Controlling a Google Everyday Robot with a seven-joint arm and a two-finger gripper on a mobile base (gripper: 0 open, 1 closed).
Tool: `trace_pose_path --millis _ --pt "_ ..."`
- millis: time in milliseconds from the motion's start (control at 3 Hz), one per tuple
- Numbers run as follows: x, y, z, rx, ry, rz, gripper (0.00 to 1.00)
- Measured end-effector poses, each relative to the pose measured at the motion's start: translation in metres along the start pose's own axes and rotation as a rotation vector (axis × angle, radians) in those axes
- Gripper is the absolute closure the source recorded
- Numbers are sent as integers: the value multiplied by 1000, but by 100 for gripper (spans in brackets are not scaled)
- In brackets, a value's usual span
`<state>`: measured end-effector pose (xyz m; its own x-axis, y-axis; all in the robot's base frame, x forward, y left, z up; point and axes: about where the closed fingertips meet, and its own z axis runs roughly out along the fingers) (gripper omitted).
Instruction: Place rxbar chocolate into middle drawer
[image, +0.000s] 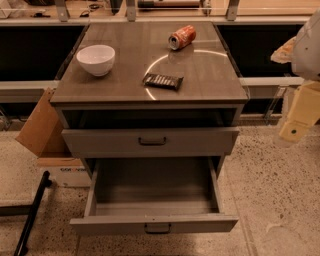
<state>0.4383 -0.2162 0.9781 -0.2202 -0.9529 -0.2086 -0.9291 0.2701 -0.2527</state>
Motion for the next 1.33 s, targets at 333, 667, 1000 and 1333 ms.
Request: trace_pose_path --millis 333,667,1000,1333 --pt "0 0 0 0 0 0 0" --pt "-8 -15 2 16 -62 8 0" --pt "-36 -46 18 7 -170 -15 0" --pt "-70 -78 42 -25 -281 -35 0"
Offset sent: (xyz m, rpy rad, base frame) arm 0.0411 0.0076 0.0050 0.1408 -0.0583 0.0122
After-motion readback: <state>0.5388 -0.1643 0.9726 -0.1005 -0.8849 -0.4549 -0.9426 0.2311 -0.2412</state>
